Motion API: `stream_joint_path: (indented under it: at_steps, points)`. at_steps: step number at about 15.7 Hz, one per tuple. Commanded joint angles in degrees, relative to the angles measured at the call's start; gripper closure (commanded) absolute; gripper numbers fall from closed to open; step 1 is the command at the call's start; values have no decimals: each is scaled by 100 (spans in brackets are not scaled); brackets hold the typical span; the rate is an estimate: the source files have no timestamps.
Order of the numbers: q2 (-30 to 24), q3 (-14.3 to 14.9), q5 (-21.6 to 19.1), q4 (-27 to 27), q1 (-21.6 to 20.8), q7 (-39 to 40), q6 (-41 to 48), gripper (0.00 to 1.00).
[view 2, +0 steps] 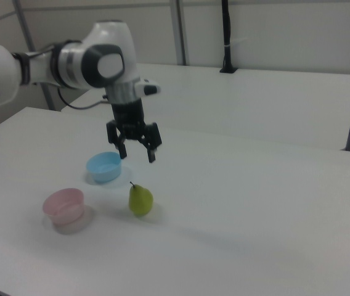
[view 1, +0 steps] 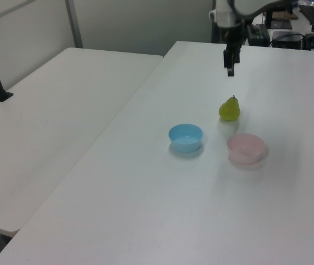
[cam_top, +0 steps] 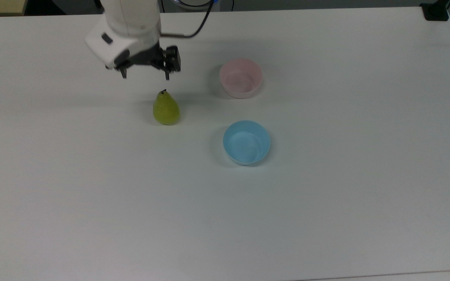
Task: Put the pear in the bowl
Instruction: 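Move the open gripper down over the yellow-green pear, then close the gripper around the pear and lift it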
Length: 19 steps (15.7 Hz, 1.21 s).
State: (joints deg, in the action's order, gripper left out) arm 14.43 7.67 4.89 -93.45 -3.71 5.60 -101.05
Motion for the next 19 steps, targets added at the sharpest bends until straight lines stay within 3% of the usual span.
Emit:
stream_joint_path:
  at_steps: [1,6,12,15,19]
  points:
    - [604,121,12,11,-200,170,-468,0]
    - [1018,112,380,-67,-253,170,-556,0]
    - [1062,103,627,-427,-314,434,-592,0]
    - [1054,103,627,-446,-358,434,-592,23]
    - [913,103,592,-428,-358,442,-522,61]
